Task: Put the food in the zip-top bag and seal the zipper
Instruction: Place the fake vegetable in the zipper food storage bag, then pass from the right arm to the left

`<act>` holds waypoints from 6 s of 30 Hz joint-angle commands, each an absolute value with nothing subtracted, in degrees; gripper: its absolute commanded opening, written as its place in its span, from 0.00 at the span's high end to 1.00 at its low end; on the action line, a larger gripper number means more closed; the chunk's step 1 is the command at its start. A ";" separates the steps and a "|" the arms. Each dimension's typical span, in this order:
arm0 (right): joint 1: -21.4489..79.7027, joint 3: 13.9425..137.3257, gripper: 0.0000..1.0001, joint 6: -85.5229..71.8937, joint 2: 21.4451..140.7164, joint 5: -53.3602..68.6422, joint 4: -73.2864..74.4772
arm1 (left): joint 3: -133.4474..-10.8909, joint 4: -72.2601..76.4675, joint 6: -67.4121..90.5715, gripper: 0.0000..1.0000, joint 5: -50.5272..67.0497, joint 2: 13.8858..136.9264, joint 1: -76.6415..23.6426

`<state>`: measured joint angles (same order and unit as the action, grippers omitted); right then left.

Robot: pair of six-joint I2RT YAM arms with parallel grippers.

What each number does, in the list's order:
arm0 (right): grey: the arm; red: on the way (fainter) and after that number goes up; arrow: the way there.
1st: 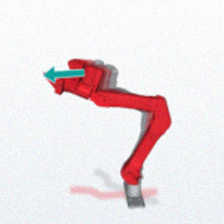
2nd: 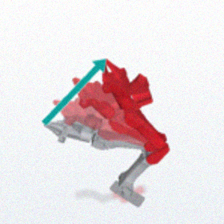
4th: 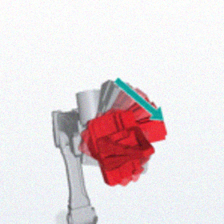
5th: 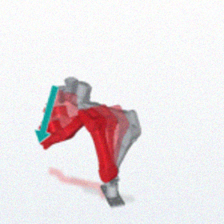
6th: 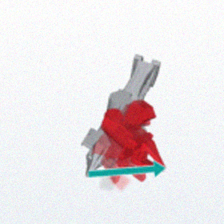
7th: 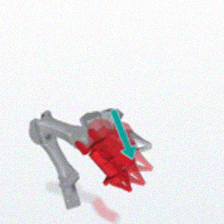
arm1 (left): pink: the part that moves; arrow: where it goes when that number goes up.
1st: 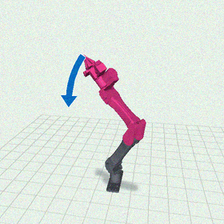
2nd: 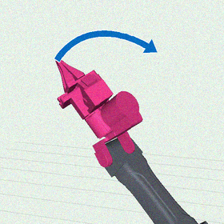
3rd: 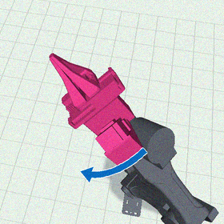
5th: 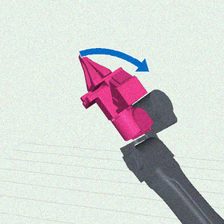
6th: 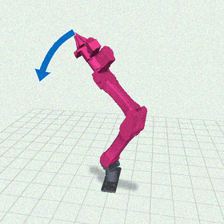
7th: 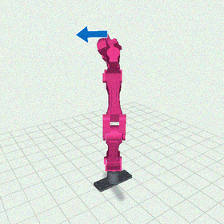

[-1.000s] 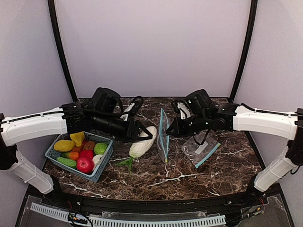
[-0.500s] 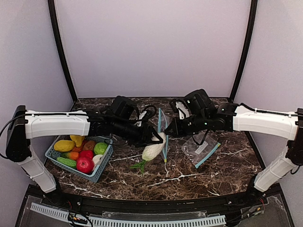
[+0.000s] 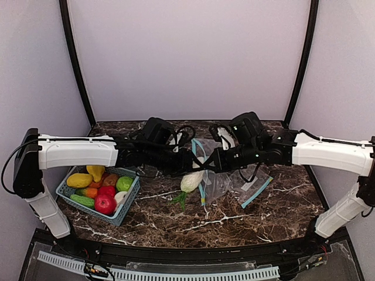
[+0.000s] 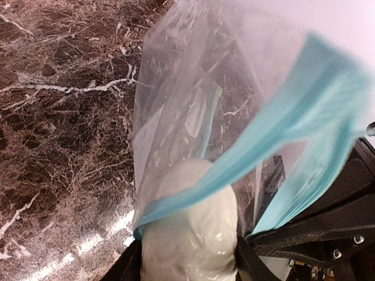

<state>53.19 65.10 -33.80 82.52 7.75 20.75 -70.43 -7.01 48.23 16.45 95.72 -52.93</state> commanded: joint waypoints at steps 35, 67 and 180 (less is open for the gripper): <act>53.79 52.34 1.00 -52.46 77.73 18.15 -5.62 | -62.46 15.77 56.38 0.75 8.89 98.89 -54.24; 53.61 45.87 1.00 -57.58 75.07 13.89 -11.14 | -57.65 28.36 61.00 0.76 3.43 96.54 -54.41; 55.52 57.09 0.17 -47.58 85.10 4.13 14.82 | -57.32 7.28 45.92 0.99 16.60 88.65 -55.66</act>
<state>54.39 54.30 -47.46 82.17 3.03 12.88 -57.10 9.08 47.20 17.87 89.47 -55.42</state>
